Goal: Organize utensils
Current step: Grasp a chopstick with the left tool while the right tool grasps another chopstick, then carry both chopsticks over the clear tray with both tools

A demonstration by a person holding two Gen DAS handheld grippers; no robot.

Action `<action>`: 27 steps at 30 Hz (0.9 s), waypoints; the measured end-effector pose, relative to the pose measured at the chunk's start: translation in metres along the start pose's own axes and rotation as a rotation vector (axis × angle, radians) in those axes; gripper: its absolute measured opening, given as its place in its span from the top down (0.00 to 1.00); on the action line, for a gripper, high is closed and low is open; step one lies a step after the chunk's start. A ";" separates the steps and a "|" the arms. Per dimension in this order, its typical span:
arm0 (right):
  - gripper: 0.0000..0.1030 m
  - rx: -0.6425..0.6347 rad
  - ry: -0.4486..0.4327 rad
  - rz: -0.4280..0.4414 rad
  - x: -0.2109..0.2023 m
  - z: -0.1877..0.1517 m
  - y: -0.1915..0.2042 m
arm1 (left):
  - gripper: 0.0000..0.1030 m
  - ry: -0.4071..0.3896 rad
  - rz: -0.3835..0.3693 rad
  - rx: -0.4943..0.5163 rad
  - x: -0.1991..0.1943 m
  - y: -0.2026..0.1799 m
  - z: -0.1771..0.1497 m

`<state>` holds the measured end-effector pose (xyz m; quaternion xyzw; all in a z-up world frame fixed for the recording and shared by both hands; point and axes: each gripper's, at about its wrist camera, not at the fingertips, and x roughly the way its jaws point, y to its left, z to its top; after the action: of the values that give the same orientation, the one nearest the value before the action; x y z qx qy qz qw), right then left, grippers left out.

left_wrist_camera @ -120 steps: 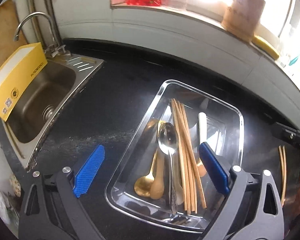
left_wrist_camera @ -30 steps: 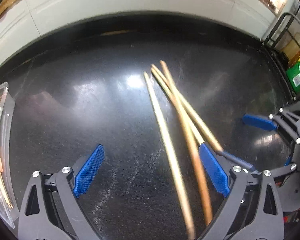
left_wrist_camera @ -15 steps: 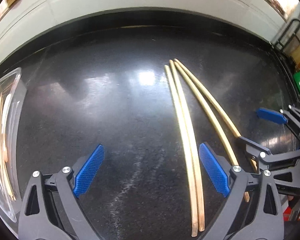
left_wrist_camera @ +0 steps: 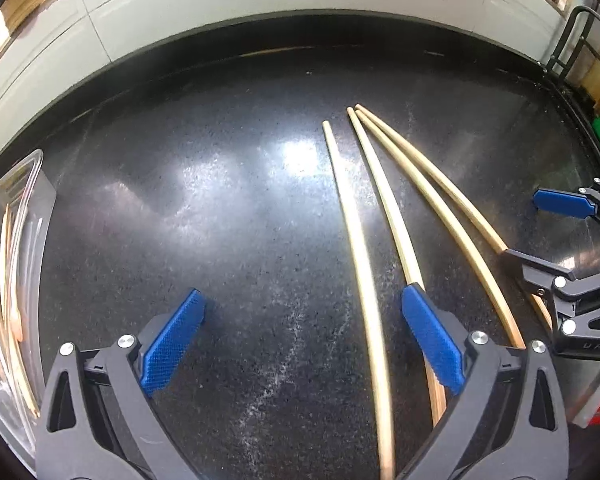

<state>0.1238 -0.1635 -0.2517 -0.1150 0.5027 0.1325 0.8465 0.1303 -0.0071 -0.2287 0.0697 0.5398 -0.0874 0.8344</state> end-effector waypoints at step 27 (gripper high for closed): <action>0.93 0.101 -0.084 0.024 -0.070 0.013 0.008 | 0.95 -0.144 -0.020 0.048 -0.071 -0.015 0.017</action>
<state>0.0995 -0.1598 -0.1841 -0.0603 0.4741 0.1220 0.8699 0.1137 -0.0204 -0.1576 0.0778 0.4766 -0.1136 0.8683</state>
